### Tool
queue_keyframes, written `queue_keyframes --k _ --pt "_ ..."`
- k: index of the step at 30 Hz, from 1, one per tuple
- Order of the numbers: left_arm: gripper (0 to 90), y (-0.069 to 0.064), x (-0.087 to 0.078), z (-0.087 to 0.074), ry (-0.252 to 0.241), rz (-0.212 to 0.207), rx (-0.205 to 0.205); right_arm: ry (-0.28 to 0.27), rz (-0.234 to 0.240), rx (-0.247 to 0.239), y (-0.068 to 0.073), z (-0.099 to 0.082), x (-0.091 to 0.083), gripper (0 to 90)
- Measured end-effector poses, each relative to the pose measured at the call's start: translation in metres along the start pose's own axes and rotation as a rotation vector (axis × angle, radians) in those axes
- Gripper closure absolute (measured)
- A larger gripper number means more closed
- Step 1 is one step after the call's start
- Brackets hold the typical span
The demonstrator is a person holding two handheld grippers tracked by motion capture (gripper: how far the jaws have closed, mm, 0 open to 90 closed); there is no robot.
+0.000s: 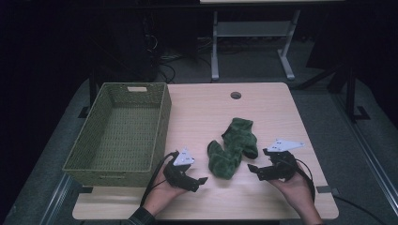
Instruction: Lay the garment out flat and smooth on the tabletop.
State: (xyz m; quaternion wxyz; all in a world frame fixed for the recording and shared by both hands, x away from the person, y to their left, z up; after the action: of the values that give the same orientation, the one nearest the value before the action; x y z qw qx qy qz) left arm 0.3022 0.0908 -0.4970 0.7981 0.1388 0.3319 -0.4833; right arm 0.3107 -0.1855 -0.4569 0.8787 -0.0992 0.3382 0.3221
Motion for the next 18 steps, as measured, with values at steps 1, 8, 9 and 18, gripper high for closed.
queue_keyframes --k 1,8,9,18 --pt "12.8 0.0 0.001 -0.001 0.002 0.002 0.001 -0.001 0.016 -0.009 0.004 0.004 0.002 18.8" --pt "12.8 -0.003 0.011 -0.011 0.034 0.025 0.054 -0.013 0.105 -0.073 0.028 0.031 0.015 37.1" --pt "12.8 -0.003 0.011 -0.011 0.034 0.026 0.059 -0.011 0.117 -0.085 0.031 0.035 0.018 39.4" --pt "12.7 -0.003 0.011 -0.011 0.032 0.024 0.063 0.0 0.194 -0.131 0.052 0.066 0.046 58.1"
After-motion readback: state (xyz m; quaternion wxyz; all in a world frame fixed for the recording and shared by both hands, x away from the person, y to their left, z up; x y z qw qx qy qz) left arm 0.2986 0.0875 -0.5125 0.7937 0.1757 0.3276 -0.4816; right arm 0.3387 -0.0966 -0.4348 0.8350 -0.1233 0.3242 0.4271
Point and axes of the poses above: each handheld gripper's, and its own axes: x roughly forward along the jaws, z roughly out of its top, y roughly to its left, the point moved 5 cm from there along x, roughly forward along the jaws, and after that the axes turned 3 degrees about -z, right-handed, at the moved point
